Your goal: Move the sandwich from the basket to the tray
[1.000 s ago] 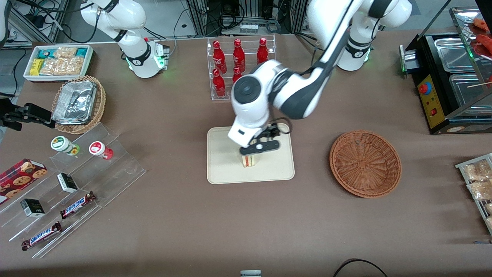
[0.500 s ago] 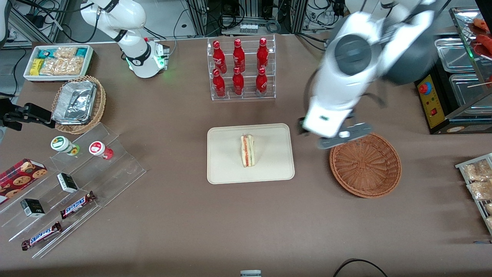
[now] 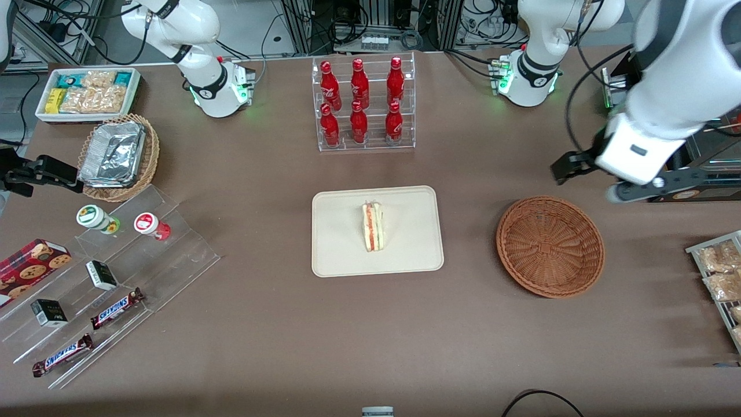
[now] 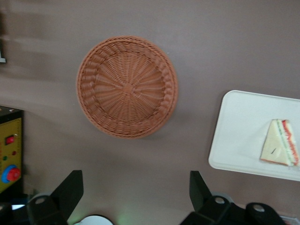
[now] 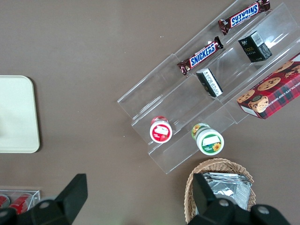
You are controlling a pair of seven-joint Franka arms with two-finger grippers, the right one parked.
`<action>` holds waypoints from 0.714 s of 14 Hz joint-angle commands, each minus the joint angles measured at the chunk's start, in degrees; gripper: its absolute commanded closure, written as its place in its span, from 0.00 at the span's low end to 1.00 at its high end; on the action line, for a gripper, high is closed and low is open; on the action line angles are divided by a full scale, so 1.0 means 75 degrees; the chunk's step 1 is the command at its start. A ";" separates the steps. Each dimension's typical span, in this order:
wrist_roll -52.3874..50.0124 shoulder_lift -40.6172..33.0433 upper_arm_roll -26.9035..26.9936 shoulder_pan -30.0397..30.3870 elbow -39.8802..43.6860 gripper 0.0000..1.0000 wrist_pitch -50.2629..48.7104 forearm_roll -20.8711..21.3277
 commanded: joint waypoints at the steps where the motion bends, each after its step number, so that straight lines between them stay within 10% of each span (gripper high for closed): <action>1: 0.0720 -0.0463 -0.0096 0.0497 -0.0519 0.00 0.0009 -0.0095; 10: 0.1824 -0.0498 -0.0178 0.1389 -0.0532 0.00 0.0044 -0.0036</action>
